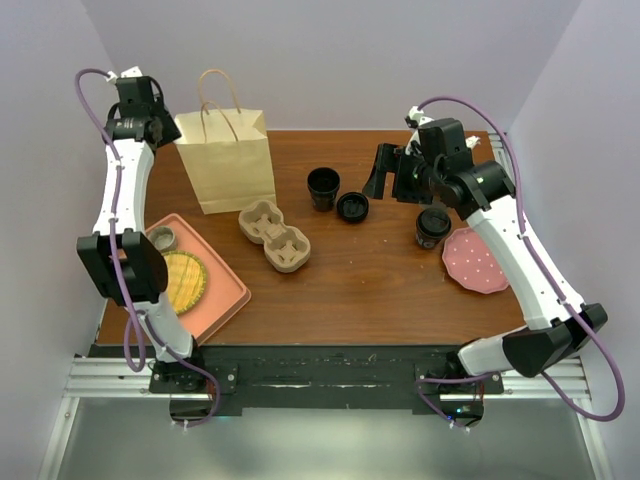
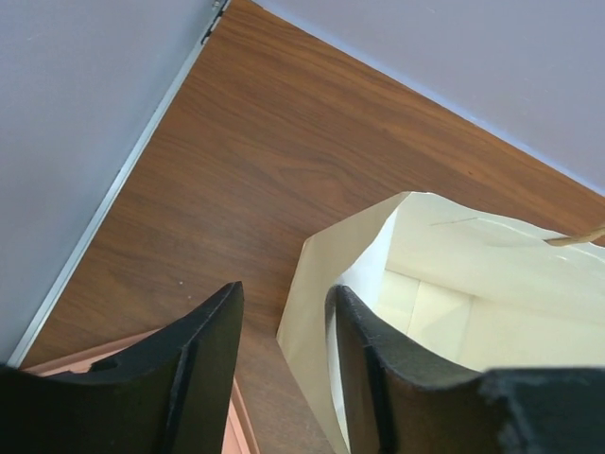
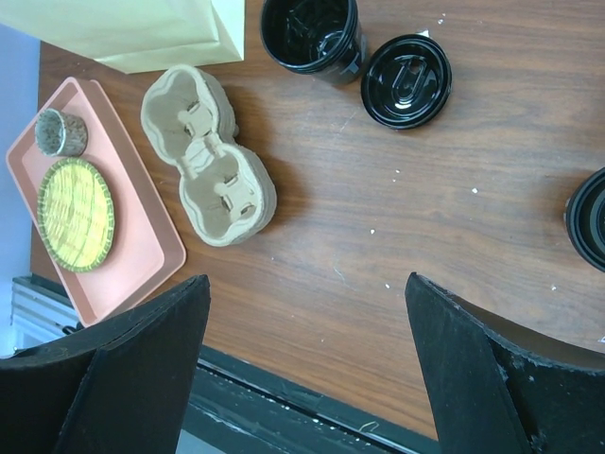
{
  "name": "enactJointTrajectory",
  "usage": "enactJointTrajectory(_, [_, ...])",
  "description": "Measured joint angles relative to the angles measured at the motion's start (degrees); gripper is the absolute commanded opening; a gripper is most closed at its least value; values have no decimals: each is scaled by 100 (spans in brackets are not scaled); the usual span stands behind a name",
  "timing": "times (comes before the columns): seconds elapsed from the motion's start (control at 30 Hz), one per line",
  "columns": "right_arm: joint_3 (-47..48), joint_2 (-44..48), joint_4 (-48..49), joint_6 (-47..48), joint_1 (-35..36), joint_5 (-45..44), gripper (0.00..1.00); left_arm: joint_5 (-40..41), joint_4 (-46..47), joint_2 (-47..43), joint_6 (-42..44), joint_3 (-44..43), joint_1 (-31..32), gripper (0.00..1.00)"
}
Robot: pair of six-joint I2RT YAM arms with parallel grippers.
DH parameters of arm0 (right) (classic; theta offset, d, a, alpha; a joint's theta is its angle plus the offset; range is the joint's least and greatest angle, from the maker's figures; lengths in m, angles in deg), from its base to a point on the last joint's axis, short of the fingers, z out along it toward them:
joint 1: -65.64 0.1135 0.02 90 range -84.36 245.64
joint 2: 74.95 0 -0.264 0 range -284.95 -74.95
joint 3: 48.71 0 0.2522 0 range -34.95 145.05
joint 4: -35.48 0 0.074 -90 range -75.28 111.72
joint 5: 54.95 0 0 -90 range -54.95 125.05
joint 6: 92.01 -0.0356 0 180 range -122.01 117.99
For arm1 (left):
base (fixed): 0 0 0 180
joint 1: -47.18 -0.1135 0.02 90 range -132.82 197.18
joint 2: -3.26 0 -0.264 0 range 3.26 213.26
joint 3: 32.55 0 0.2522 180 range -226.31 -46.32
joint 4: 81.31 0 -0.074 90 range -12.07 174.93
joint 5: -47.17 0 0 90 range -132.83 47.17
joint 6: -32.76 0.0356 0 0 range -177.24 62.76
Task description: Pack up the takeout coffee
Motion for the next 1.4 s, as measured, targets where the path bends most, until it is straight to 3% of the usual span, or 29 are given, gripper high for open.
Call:
enactJointTrajectory(0.33, [0, -76, -2, 68, 0, 0, 88, -299, 33, 109, 122, -208, 0, 56])
enactJointTrajectory(0.77, [-7, -98, 0, 153, 0, 7, 89, -356, 72, -140, 125, -208, 0, 56])
enactJointTrajectory(1.07, [-7, -109, 2, 153, 0, 13, 89, -520, 46, -109, 129, -24, 0, 37])
enactJointTrajectory(1.3, [-7, -109, 0, 151, 0, 2, 88, -577, 63, -17, 107, 17, 0, 0])
enactJointTrajectory(1.4, [-7, -109, 0, 151, 0, 2, 88, -688, 50, 83, 83, -199, 0, 0])
